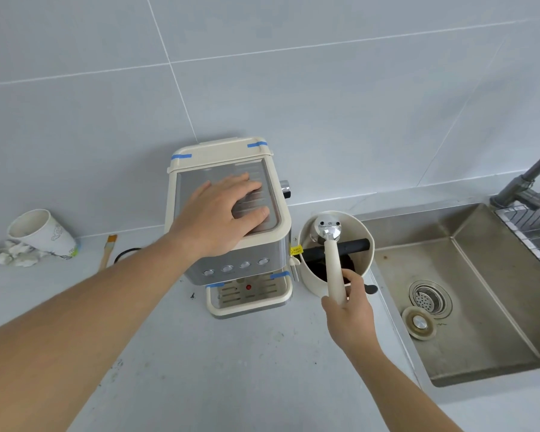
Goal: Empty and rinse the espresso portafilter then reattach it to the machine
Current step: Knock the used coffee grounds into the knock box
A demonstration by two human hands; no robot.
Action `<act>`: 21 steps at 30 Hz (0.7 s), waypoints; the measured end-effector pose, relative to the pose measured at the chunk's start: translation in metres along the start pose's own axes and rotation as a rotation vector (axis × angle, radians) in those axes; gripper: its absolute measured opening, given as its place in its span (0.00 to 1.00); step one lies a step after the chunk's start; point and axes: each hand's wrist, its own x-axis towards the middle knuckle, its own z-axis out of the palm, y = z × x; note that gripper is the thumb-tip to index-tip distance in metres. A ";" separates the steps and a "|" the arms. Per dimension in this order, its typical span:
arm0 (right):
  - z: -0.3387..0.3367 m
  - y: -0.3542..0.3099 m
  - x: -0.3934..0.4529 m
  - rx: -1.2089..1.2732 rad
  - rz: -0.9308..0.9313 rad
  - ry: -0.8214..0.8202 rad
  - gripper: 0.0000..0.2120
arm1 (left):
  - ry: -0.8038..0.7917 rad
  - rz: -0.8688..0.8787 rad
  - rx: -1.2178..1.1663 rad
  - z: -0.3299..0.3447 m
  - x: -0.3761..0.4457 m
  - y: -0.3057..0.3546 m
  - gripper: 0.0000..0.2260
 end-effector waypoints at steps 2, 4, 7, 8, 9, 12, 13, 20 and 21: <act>0.001 0.003 0.003 -0.062 0.000 -0.012 0.25 | 0.000 0.001 0.001 0.001 0.000 -0.001 0.25; 0.000 0.003 0.006 -0.087 0.005 -0.019 0.24 | 0.000 0.004 0.003 0.001 0.000 -0.001 0.26; -0.003 0.001 0.008 -0.083 0.000 -0.024 0.21 | 0.005 0.003 0.001 0.000 -0.001 0.000 0.25; -0.004 0.001 0.008 -0.077 -0.003 -0.023 0.20 | 0.006 0.002 0.001 0.000 -0.001 0.000 0.24; -0.004 0.001 0.008 -0.068 -0.008 -0.019 0.20 | 0.006 0.001 0.000 0.000 -0.001 0.001 0.24; -0.005 0.001 0.004 -0.014 -0.034 -0.003 0.18 | 0.010 0.005 0.001 0.000 -0.001 0.000 0.25; -0.004 0.001 0.003 0.007 -0.040 0.002 0.17 | 0.010 0.003 0.000 0.000 -0.001 0.000 0.25; 0.001 0.004 0.009 -0.074 -0.041 -0.022 0.09 | 0.008 -0.002 -0.004 0.000 -0.001 0.001 0.24; 0.001 0.003 0.009 -0.070 -0.039 -0.024 0.09 | 0.010 -0.002 -0.005 -0.001 -0.001 0.001 0.24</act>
